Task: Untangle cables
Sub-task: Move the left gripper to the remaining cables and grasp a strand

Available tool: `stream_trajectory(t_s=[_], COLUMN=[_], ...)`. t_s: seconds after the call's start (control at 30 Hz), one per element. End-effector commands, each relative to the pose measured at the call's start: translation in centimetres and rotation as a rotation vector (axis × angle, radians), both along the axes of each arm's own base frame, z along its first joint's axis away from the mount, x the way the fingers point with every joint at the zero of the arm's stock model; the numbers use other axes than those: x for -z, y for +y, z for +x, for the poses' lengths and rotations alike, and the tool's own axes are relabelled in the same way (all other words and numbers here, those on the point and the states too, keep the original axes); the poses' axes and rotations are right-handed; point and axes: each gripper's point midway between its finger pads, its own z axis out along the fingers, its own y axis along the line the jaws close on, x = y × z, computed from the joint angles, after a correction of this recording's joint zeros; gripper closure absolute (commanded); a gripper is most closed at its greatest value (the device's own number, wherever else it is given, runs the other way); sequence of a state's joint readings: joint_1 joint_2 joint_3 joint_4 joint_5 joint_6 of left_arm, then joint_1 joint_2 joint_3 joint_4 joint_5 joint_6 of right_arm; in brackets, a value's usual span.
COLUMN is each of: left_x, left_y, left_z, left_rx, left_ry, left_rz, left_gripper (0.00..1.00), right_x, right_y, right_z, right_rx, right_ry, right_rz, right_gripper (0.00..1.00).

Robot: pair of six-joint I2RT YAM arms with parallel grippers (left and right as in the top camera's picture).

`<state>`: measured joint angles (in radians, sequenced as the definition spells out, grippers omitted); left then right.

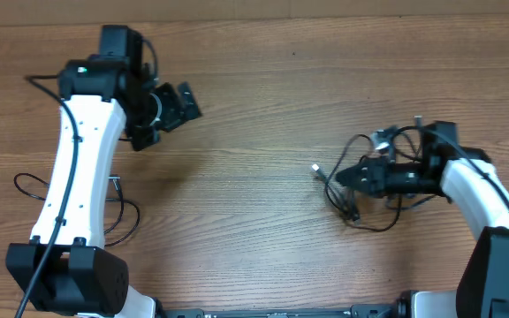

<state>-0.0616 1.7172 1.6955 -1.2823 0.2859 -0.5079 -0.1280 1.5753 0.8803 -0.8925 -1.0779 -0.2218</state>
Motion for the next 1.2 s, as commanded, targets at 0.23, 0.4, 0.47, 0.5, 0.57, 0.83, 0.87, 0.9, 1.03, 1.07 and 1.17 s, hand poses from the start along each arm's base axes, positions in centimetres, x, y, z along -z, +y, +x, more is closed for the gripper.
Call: stream_trajectory(t_s=[0.23,0.4,0.47,0.5,0.57,0.83,0.87,0.9,1.03,1.07,1.17], left_x=[-0.5,-0.5,-0.4,-0.3,0.0,2.6,2.9,3.1,3.1,3.0,2.9], left_y=[-4.9,-7.6,-8.8,-9.7,-11.1,-16.1,-17.2,-18.2,-23.2,-24.3,-27.4], left_z=[-0.6,-1.5,-2.0,-2.3,-2.6,-2.2,-2.1,-2.0,-2.5,-2.7,-3.3], left_rx=[0.184,0.259,0.292,0.318,0.358,0.507,0.54,0.574,0.741,0.782,0.876], left_ry=[-0.038,-0.035,-0.036,-0.04,-0.054,-0.213,-0.25,-0.284,-0.431,-0.463,-0.549], left_rz=[-0.081,-0.09,-0.091,-0.092,-0.083,0.083,0.101,0.105,0.087,0.085,0.075], left_gripper=[0.01,0.01,0.0,0.0,0.0,0.01,0.0,0.0,0.0,0.01,0.0], right_x=[5.7,0.3,-1.7,-2.6,-4.1,-8.4,-9.1,-9.5,-11.6,-11.9,-12.7], right_y=[-7.0,-7.6,-8.3,-8.9,-10.5,-15.1,-15.5,-15.8,-17.2,-17.5,-18.0], right_z=[3.3,5.5,5.7,5.6,5.1,0.8,0.3,0.0,-1.5,-1.7,-2.6], right_rx=[0.307,0.344,0.378,0.411,0.501,0.794,0.824,0.842,0.931,0.949,0.984], right_ry=[0.167,0.107,0.108,0.119,0.161,0.272,0.268,0.26,0.219,0.211,0.204], right_rz=[-0.678,-0.691,-0.723,-0.751,-0.822,-0.955,-0.944,-0.938,-0.909,-0.904,-0.893], right_gripper=[0.08,0.0,0.0,0.0,0.0,0.0,0.0,0.0,0.0,0.0,0.0])
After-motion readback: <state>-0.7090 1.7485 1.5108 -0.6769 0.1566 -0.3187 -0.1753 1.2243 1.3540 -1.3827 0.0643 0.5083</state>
